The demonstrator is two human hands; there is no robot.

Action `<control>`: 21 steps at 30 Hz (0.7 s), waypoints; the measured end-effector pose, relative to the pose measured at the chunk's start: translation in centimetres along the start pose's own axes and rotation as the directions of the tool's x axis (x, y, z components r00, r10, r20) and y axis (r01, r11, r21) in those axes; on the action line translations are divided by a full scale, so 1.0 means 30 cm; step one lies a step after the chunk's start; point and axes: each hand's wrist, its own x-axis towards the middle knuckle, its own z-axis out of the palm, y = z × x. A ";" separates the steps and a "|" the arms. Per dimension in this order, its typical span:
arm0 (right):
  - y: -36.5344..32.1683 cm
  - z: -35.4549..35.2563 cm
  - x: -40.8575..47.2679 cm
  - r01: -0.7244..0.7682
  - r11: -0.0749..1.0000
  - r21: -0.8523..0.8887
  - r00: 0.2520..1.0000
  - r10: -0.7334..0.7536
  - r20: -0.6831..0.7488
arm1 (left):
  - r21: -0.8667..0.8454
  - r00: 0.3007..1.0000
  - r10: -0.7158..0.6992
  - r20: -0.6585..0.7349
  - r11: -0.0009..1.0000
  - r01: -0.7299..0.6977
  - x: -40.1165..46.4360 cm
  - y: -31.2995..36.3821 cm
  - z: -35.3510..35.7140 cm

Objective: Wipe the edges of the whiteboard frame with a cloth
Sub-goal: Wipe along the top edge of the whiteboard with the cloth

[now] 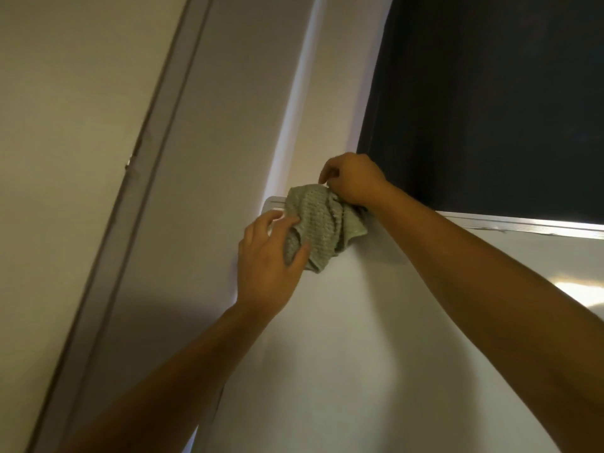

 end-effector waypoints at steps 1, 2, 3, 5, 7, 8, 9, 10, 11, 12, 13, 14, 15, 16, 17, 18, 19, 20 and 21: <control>-0.011 0.003 -0.002 0.030 0.999 0.028 0.999 -0.031 0.034 | 0.010 1.000 0.009 0.016 1.000 -0.010 -0.005 -0.003 0.005; -0.027 0.008 -0.002 0.039 0.996 0.076 0.995 -0.046 0.087 | 0.015 0.999 0.019 0.031 1.000 -0.020 -0.007 -0.007 0.008; -0.042 0.014 -0.002 0.015 0.994 0.113 0.987 -0.033 0.155 | 0.014 0.999 0.025 0.048 1.000 -0.026 -0.008 -0.008 0.011; -0.063 0.027 0.000 -0.065 0.991 0.119 0.960 0.029 0.279 | 0.012 0.996 0.029 0.083 0.999 -0.030 -0.008 -0.005 0.016; -0.072 0.037 0.006 -0.110 0.992 0.062 0.928 0.080 0.364 | 0.017 0.994 0.035 0.104 0.999 -0.037 -0.021 -0.004 0.022; -0.073 0.035 0.010 -0.113 0.993 0.039 0.914 0.088 0.397 | 0.030 0.994 0.047 0.103 0.998 -0.050 -0.036 -0.006 0.028; -0.078 0.028 0.011 -0.104 0.994 0.024 0.899 0.084 0.430 | 0.057 0.993 0.070 0.096 0.996 -0.075 -0.057 -0.014 0.031; -0.082 0.020 0.013 -0.093 0.995 0.027 0.884 0.070 0.461 | 0.098 0.991 0.106 0.086 0.989 -0.115 -0.083 -0.022 0.037; -0.086 0.013 0.013 -0.084 0.995 0.045 0.870 0.052 0.490 | 0.139 0.985 0.151 0.084 0.977 -0.161 -0.111 -0.031 0.044; -0.088 0.010 0.011 -0.066 0.995 0.072 0.862 0.020 0.507 | 0.171 0.977 0.193 0.089 0.964 -0.206 -0.141 -0.037 0.054; -0.091 0.010 0.004 -0.030 0.996 0.086 0.864 -0.017 0.502 | 0.197 0.967 0.232 0.102 0.949 -0.248 -0.169 -0.039 0.066; -0.092 0.014 -0.005 0.011 0.997 0.080 0.878 -0.048 0.477 | 0.225 0.957 0.263 0.122 0.932 -0.284 -0.195 -0.041 0.081; -0.094 0.023 -0.017 0.046 0.998 0.053 0.897 -0.065 0.437 | 0.246 0.947 0.283 0.153 0.917 -0.314 -0.218 -0.043 0.095; -0.088 0.036 -0.030 0.084 0.996 0.001 0.918 -0.078 0.389 | 0.256 0.936 0.301 0.182 0.905 -0.340 -0.241 -0.044 0.112; -0.082 0.049 -0.044 0.129 0.989 -0.065 0.934 -0.099 0.343 | 0.267 0.927 0.314 0.204 0.893 -0.362 -0.260 -0.047 0.129; -0.074 0.060 -0.058 0.174 0.977 -0.122 0.940 -0.127 0.317 | 0.280 0.923 0.318 0.218 0.886 -0.371 -0.277 -0.052 0.145; -0.067 0.067 -0.073 0.212 0.965 -0.157 0.937 -0.155 0.312 | 0.297 0.923 0.312 0.225 0.880 -0.370 -0.292 -0.059 0.157; -0.057 0.069 -0.082 0.249 0.952 -0.179 0.930 -0.183 0.320 | 0.313 0.924 0.308 0.226 0.875 -0.368 -0.305 -0.069 0.164; -0.049 0.062 -0.093 0.269 0.942 -0.199 0.924 -0.193 0.331 | 0.317 0.922 0.312 0.229 0.872 -0.374 -0.314 -0.077 0.170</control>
